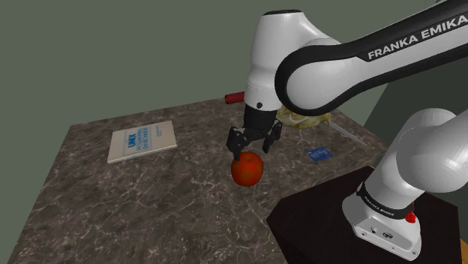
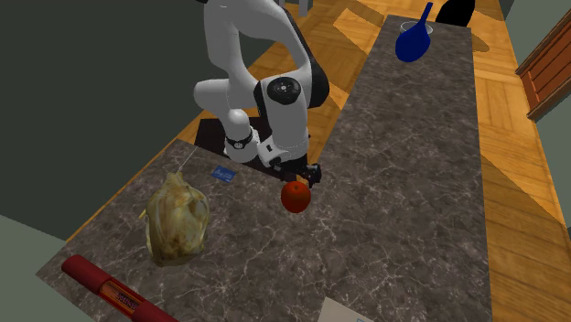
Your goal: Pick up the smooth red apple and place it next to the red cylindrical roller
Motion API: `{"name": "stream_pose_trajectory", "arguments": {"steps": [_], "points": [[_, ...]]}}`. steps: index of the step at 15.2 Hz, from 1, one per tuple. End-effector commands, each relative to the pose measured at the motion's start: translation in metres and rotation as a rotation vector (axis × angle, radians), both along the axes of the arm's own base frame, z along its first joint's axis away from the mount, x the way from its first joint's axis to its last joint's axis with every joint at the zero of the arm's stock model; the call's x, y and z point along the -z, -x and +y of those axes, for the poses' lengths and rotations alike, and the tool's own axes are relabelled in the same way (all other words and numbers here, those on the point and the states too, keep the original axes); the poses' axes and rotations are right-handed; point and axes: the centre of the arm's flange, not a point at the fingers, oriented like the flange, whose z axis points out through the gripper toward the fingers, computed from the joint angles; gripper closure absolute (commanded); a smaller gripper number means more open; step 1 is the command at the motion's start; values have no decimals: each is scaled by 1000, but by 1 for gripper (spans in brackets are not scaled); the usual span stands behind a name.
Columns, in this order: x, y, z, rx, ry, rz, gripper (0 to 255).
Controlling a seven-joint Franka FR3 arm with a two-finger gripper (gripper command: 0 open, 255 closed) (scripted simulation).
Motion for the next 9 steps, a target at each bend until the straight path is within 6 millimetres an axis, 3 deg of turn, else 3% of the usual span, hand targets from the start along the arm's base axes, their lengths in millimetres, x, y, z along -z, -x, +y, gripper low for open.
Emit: {"name": "stream_pose_trajectory", "arguments": {"steps": [1,2,3,9], "points": [[0,0,0,0,0,0,0],[0,0,0,0,0,0,0],[0,0,0,0,0,0,255],[0,0,0,0,0,0,255]]}}
